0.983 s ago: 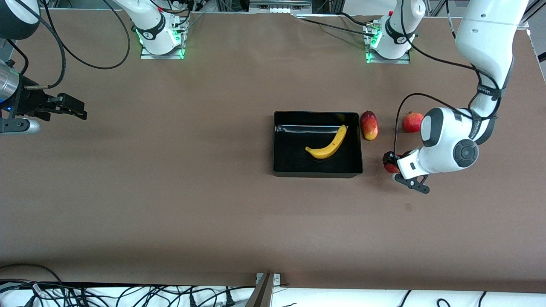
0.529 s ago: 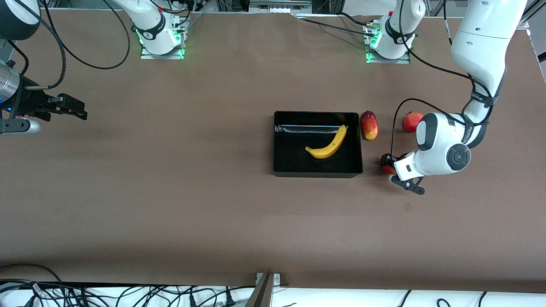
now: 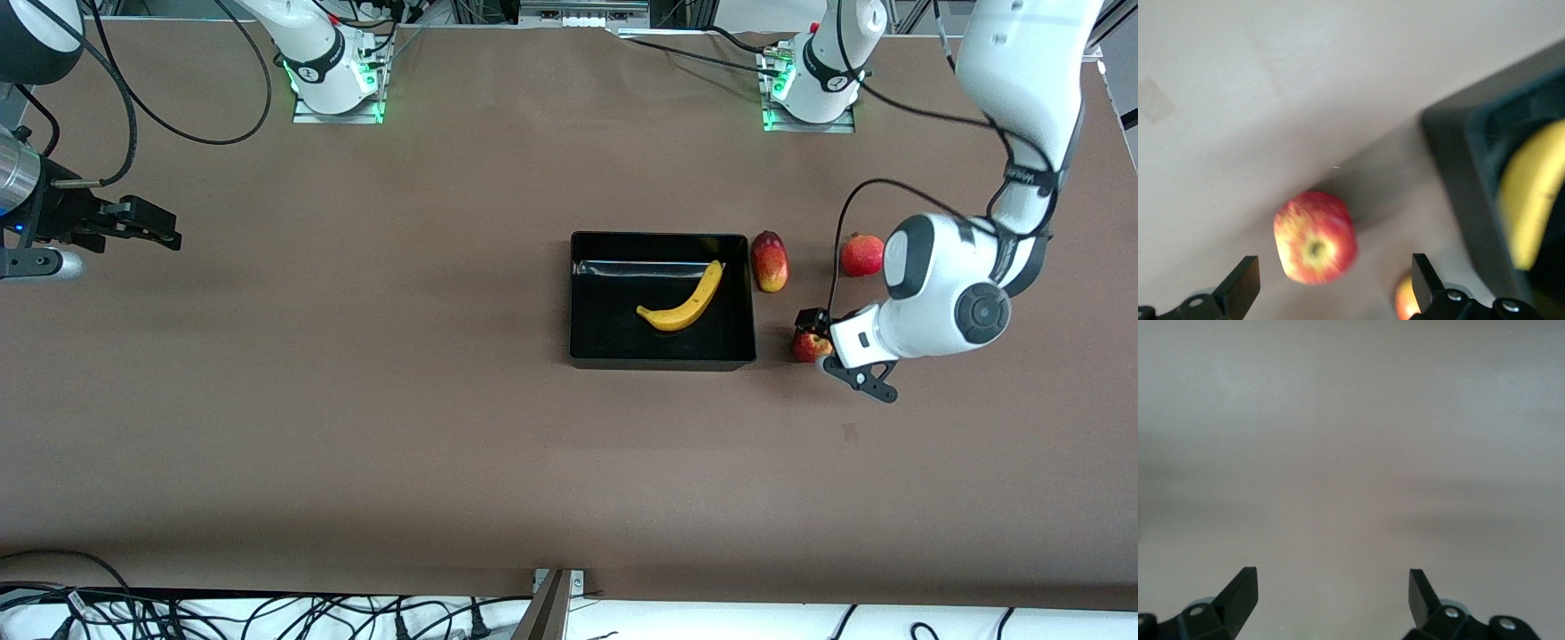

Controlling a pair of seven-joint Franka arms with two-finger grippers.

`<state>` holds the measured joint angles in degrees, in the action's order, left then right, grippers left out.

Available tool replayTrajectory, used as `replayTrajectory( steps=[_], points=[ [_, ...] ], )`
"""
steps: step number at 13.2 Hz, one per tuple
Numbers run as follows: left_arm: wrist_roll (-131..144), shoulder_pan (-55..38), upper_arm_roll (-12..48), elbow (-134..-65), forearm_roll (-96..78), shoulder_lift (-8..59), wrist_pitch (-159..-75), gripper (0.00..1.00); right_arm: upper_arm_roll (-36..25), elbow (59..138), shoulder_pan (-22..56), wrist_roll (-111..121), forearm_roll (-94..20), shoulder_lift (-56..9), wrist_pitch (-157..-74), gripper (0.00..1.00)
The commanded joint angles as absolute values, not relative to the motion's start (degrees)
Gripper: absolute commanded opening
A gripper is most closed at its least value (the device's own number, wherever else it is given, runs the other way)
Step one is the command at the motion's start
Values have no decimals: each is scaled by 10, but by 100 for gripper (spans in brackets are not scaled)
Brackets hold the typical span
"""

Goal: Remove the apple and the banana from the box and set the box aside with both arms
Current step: 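Open the left gripper and reach back into the tray toward the banana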

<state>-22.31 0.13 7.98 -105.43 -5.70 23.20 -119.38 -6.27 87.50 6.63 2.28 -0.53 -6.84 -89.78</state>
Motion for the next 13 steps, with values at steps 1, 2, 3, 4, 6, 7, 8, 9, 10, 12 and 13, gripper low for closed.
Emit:
replayTrajectory(
  steps=[1, 2, 3, 4, 6, 7, 8, 9, 10, 12, 13],
  points=[
    [-211, -56, 76, -1085, -59, 129, -1156, 100, -61, 864, 59, 20, -15, -74, -896, 100],
    [-186, -80, 76, -1099, -59, 106, -1156, 100, -61, 864, 59, 20, -15, -74, -896, 100],
    [-152, -103, 76, -1112, -59, 92, -1157, 100, -61, 864, 59, 20, -15, -74, -896, 100],
    [-123, -129, 76, -1119, -59, 90, -1158, 100, -61, 864, 59, 20, -15, -74, -896, 100],
    [-113, -165, 76, -1125, -55, 107, -1175, 100, -61, 864, 59, 20, -15, -74, -896, 100],
    [-113, -173, 76, -1140, -54, 119, -1208, 100, -61, 864, 59, 20, -15, -74, -896, 100],
    [-113, -177, 76, -1161, -54, 132, -1257, 100, -61, 864, 59, 20, -15, -74, -896, 100],
    [-113, -184, 76, -1178, -54, 150, -1308, 100, -61, 864, 59, 20, -15, -74, -896, 100],
    [-113, -193, 76, -1182, -54, 173, -1340, 100, -61, 864, 59, 20, -15, -74, -896, 100],
    [-110, -212, 76, -1182, -54, 206, -1370, 100, -61, 864, 58, 20, -15, -74, -896, 100],
    [-109, -214, 76, -1182, -54, 217, -1375, 100, -61, 864, 57, 20, -15, -74, -896, 100]
  ],
)
